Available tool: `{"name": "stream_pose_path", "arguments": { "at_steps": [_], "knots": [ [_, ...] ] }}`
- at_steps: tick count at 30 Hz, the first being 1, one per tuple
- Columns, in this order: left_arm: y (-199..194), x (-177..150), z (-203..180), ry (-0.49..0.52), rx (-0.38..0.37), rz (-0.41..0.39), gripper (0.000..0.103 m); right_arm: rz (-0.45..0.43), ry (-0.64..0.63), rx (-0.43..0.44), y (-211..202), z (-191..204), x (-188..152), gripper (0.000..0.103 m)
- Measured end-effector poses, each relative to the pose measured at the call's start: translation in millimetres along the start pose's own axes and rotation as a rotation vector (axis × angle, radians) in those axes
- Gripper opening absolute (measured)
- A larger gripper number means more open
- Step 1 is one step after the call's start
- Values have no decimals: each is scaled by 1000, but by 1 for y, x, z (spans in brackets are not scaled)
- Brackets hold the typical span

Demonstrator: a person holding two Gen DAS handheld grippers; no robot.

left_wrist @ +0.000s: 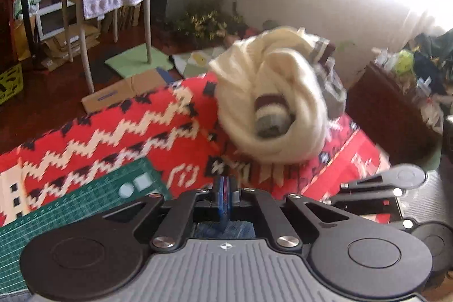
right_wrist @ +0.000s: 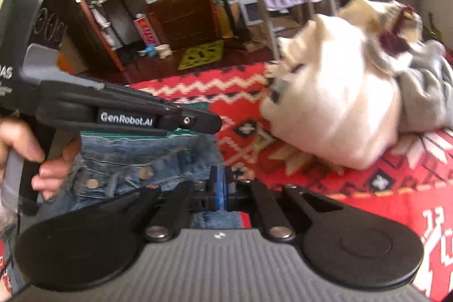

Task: Fold clothes
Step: 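Hold the shorts waistband with both tools and fold it over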

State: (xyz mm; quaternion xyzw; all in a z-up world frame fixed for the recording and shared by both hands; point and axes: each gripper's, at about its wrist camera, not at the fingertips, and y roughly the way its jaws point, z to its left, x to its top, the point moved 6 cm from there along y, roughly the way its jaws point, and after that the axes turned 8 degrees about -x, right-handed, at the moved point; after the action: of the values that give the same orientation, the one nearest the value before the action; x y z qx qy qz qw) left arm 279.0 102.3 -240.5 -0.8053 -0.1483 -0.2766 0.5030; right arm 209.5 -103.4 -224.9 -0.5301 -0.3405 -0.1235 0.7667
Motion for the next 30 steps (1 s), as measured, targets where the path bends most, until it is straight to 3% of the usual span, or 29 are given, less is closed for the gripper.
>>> {"name": "stream_pose_path", "arguments": {
  "at_steps": [3,10,13,15,18,21,24,30],
  "knots": [
    [10,-12,3,11,21,44,2,27,-43,0,12,10,0,2],
    [21,-2,11,-12,33,-2,3,49,6,-42,33,6,2,0],
    [22,7,9,-20,79,-19,3,53,17,-65,32,2,5,2],
    [22,12,9,-59,62,-38,3,50,24,-70,24,-3,5,10],
    [14,16,0,-80,18,-70,3,45,27,-65,7,-11,3,10],
    [2,9,-17,-60,-2,-53,3,45,1,-65,-6,-14,-2,10],
    [-7,-11,-36,-5,-36,-11,3,55,-90,-74,-11,-3,-12,10],
    [-18,-55,-74,6,-77,49,3,94,-212,-101,-15,11,-36,9]
  ]
}}
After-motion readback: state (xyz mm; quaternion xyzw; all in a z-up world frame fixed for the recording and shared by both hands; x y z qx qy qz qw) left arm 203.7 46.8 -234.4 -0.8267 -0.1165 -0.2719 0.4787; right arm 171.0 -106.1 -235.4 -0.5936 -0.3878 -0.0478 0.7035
